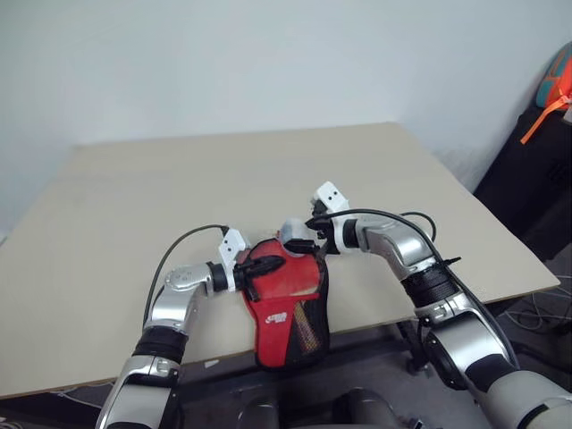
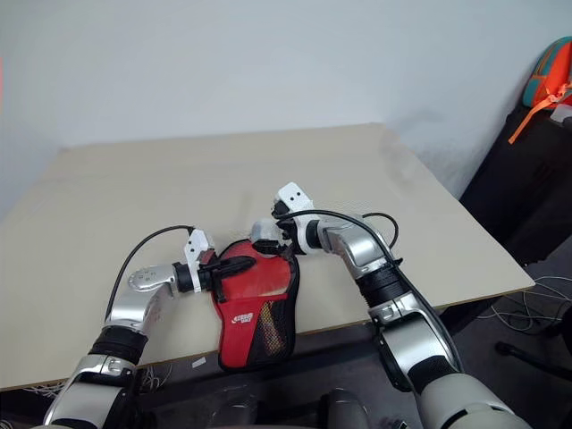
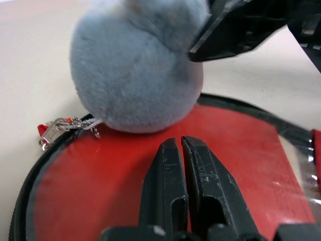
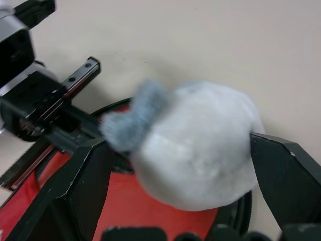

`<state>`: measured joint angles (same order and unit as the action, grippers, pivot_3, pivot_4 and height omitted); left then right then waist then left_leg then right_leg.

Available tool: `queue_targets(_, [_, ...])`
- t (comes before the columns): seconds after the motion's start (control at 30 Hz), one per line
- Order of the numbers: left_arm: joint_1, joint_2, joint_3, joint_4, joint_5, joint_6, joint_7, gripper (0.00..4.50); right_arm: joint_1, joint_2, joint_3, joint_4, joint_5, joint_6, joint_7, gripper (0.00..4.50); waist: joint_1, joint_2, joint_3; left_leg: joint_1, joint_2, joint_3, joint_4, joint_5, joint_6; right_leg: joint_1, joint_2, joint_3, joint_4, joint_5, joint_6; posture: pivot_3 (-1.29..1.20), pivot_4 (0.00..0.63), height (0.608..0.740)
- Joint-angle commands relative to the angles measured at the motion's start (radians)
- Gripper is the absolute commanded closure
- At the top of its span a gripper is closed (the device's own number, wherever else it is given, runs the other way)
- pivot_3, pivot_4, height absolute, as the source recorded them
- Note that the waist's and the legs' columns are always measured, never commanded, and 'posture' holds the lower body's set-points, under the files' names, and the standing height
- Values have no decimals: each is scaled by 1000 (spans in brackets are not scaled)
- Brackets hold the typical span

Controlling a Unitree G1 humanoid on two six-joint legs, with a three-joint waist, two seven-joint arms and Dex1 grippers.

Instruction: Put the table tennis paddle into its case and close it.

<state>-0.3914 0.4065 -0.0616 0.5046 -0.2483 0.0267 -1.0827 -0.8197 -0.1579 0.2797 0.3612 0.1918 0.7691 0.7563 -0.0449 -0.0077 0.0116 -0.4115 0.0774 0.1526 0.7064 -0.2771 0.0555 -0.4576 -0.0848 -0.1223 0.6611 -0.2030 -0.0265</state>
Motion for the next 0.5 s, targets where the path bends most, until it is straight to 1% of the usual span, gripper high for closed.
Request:
queue_targets(0.03, [17,-7,-10,32,14,14,2,4432,-37,15,-10,12,-8,-34,-5,0,0,0,0,0,0,0,0,0,0,0,0,0,0,0,0,0,0,706])
queue_targets(0.5, [-7,19,-73,42,92,55,4,4432,-95,80,-40,206,-63,-137,-86,0,0,4,-2,1,0,0,0,0,-1,1,0,0,0,0,0,0,0,706])
